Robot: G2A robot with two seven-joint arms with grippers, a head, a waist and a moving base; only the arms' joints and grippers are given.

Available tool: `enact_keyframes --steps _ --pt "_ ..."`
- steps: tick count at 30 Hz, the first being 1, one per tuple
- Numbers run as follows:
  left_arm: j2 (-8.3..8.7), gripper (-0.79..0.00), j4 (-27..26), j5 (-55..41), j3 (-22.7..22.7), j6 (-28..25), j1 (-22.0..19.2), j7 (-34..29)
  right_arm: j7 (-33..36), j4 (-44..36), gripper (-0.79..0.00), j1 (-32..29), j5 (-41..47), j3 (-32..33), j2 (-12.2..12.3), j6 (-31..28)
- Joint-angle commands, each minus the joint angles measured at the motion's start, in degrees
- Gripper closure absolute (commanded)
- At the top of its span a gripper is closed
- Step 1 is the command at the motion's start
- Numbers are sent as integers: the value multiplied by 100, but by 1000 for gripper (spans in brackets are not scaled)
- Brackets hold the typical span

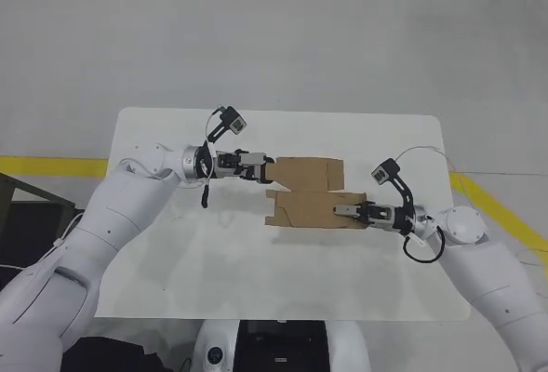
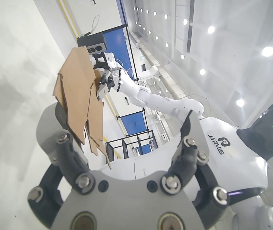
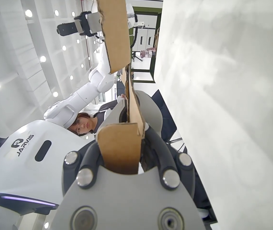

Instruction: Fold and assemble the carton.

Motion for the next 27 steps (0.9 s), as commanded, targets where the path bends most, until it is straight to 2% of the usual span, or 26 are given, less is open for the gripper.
enact_keyframes --steps 1,14,27 --pt "-11 -785 2 14 -35 33 3 -32 -8 20 0 -16 -6 24 -4 6" --pt "-97 -785 -126 95 -288 195 41 -193 -40 -88 0 10 -353 64 -54 248" --pt "-288 -785 227 458 -181 164 -88 -162 -88 -295 0 -59 -435 148 -102 266"
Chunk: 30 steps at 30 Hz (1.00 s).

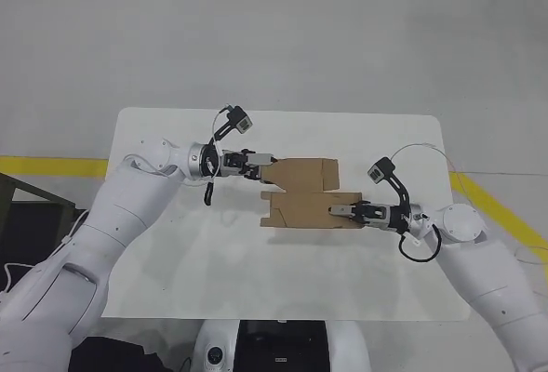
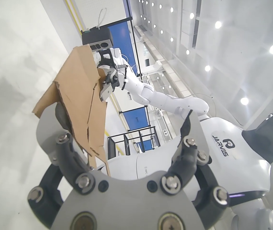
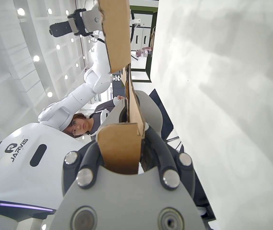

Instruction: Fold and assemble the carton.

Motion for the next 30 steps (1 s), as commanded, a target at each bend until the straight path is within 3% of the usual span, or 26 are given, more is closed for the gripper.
enact_keyframes --steps 1,11,15,21,30 --pt "-19 -785 20 17 3 17 -10 -17 -5 -25 0 -3 -23 4 -6 8" --pt "-89 -785 113 264 -25 12 -30 -11 -12 -85 0 6 -122 11 -53 53" --pt "-106 -723 163 442 -26 2 -44 -1 -27 -96 0 -8 -146 41 -65 55" --pt "-129 -388 246 592 -44 19 -45 -19 -42 -129 0 -43 -193 103 -73 79" --pt "-157 -311 346 718 -87 102 -31 -101 -44 -202 0 -75 -269 159 -91 133"
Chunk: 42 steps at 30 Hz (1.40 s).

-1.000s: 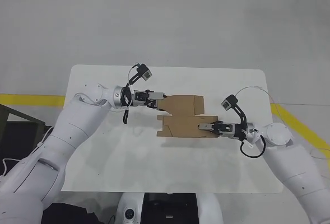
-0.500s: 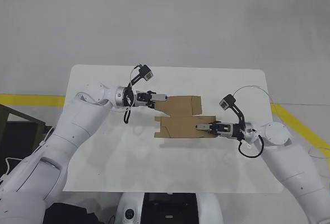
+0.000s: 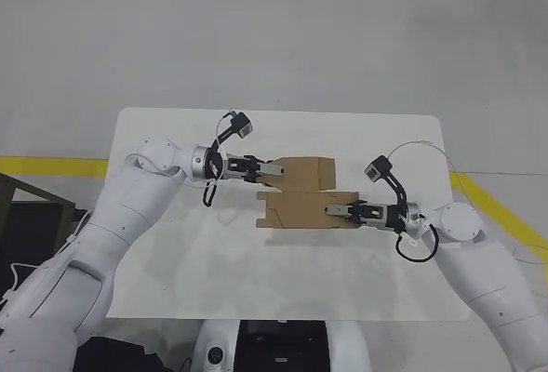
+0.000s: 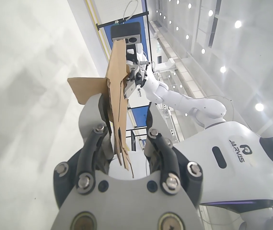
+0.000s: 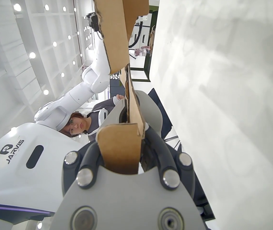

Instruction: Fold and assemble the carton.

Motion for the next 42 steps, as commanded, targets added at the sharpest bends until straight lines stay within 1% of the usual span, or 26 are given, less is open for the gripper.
enact_keyframes --steps 1,4,10,13,16,18,23,24,25,26,27,28,32,36,40,42 --pt "-9 -308 30 37 3 23 -5 -22 -1 -7 0 -3 -21 10 -3 4" --pt "-32 -286 99 69 4 57 -23 -55 -8 -22 0 -17 -34 31 -9 15" --pt "-76 -172 188 98 -16 83 -45 -81 -24 -53 0 -50 -66 89 -15 30" --pt "-92 -139 226 102 -37 98 -46 -97 -11 -66 0 -52 -76 102 -22 47" --pt "-106 -68 268 101 -64 123 -54 -108 2 -68 0 -47 -83 104 -32 61" --pt "-118 0 289 88 -80 139 -57 -120 17 -67 0 -43 -94 106 -38 56" --pt "-146 0 325 75 -114 161 -69 -161 -5 -62 0 -48 -129 124 -51 66" --pt "-152 0 327 71 -121 165 -69 -164 -21 -66 -12 -53 -143 131 -53 65" --pt "-157 0 328 67 -128 169 -70 -168 -37 -68 -139 -58 -156 141 -53 70" --pt "-162 0 326 55 -136 175 -69 -174 -57 -68 -357 -65 -164 156 -53 75" --pt "-167 0 324 43 -146 182 -69 -181 -83 -60 -643 -73 -173 180 -52 67" --pt "-171 0 319 34 -158 188 -72 -187 -111 -28 -785 -85 -208 209 -47 69" --pt "-175 0 275 46 -207 201 -65 -201 -361 139 -785 -157 -466 428 -3 -4" --pt "-156 0 126 145 -248 216 -27 -216 -536 195 -785 -237 -804 724 66 -175" --pt "-129 0 -6 215 -293 220 41 -219 -528 1 -785 -291 -953 987 121 -457" --pt "-118 0 -62 259 -304 218 77 -218 -424 -136 -767 -293 -942 1046 134 -562"
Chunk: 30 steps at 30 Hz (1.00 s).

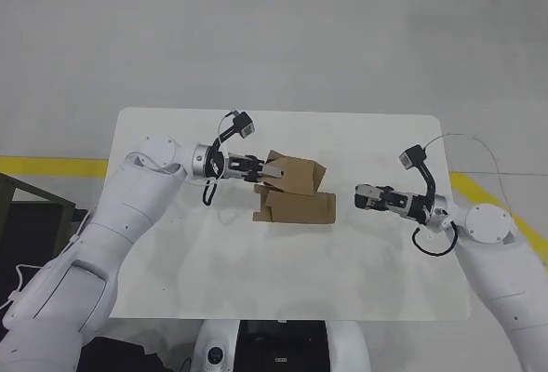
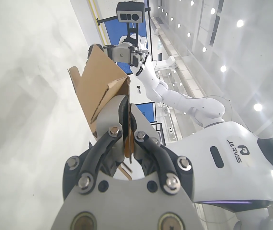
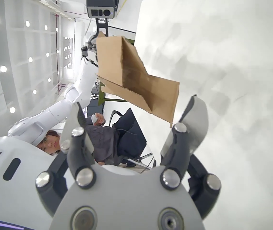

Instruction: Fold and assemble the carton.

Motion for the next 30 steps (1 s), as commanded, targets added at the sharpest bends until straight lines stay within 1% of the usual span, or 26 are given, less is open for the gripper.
enact_keyframes --steps 1,2,5,6,10,17,23,26,30 --pt "7 0 -50 20 -4 -1 37 2 124 -117 -748 19 72 15 2 -59" --pt "10 0 -75 27 -5 0 55 0 211 -166 -711 44 131 -3 -3 -75" --pt "16 0 -148 40 -8 -5 98 5 466 -192 -693 166 397 -174 -48 -121" --pt "18 0 -171 44 -9 -5 106 6 522 -154 -668 226 453 -248 -69 -149" --pt "24 0 -273 22 -16 13 144 -13 631 80 -616 492 733 -600 -188 -346" --pt "30 0 -439 50 17 60 166 -60 769 558 -591 904 1094 -1168 -412 -695" --pt "29 0 -528 -75 12 93 183 -93 840 917 -585 1135 1203 -1377 -528 -821" --pt "26 0 -571 -110 26 123 195 -122 868 1039 -554 1214 1287 -1415 -570 -892" --pt "23 0 -596 -128 37 126 208 -126 924 1122 -489 1296 1473 -1535 -641 -875"
